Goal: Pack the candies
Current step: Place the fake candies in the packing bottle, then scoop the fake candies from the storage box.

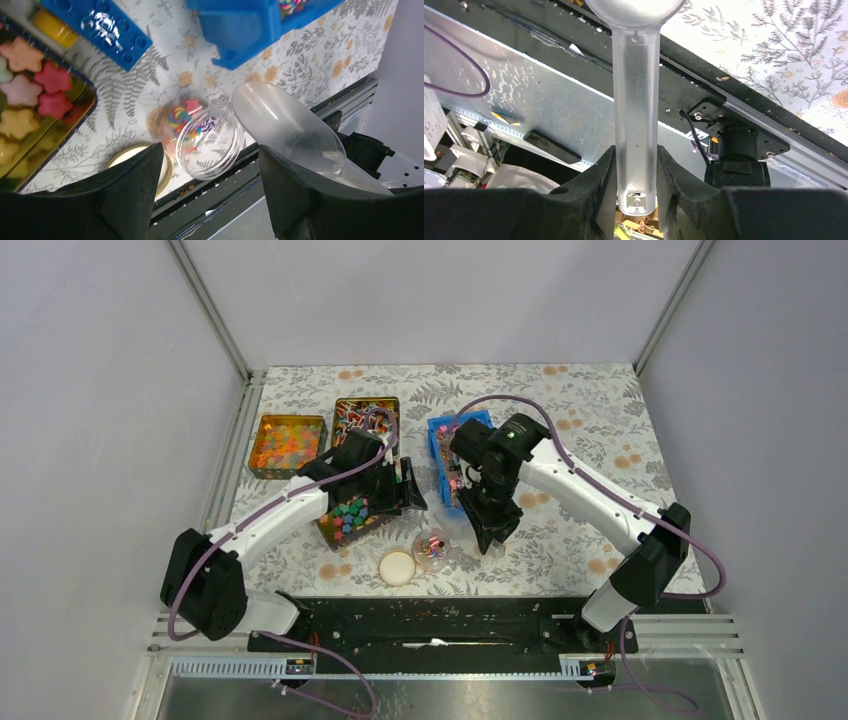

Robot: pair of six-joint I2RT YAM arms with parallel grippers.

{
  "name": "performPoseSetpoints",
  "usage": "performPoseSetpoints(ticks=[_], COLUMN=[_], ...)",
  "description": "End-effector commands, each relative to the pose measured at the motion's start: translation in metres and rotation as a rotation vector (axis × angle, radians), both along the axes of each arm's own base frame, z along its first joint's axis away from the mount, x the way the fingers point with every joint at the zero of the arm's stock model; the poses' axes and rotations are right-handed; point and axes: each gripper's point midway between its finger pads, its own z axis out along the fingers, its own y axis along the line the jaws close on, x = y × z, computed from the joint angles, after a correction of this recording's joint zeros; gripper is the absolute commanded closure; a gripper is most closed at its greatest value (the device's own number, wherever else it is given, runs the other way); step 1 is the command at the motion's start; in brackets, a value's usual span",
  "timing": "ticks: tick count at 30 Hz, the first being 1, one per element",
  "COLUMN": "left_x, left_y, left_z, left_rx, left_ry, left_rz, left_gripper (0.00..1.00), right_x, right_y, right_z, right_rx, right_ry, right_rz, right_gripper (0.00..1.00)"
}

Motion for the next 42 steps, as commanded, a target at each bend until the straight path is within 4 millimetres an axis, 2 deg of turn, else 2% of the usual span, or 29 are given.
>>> performPoseSetpoints(ticks=[1, 15, 21, 26, 34, 42], left_x=[0.024, 0.07, 0.091, 0.102, 0.108, 0.109], left_y=[-0.026, -0.062, -0.071, -0.069, -0.072, -0.071], left_z=[0.029, 0.027, 0.023, 0.01, 0.004, -0.002], left_rx=[-0.086, -0.08, -0.041, 0.026, 0.051, 0.075], left_ry=[-0.077, -0.042, -0.033, 0.0, 0.01, 0.026], left_rz=[-0.048, -0.102, -0.12, -0.121, -0.155, -0.182], left_gripper=[0.3, 0.34, 0.38, 0.44, 0.55, 0.68], right_x=[0.018, 0.06, 0.068, 0.07, 0.073, 0.083], right_y=[-0.018, -0.059, -0.054, -0.054, -0.058, -0.051], right_z=[0.004, 0.004, 0.003, 0.001, -0.007, -0.011], right_rx=[0.005, -0.079, -0.093, -0.129, -0.203, -0.232], right_ry=[-0.069, -0.086, -0.047, -0.02, 0.022, 0.058], right_rz=[-0.036, -0.141, -0.161, -0.174, -0.186, -0.186], right_gripper=[1.0, 1.0, 1.0, 1.0, 1.0, 1.0])
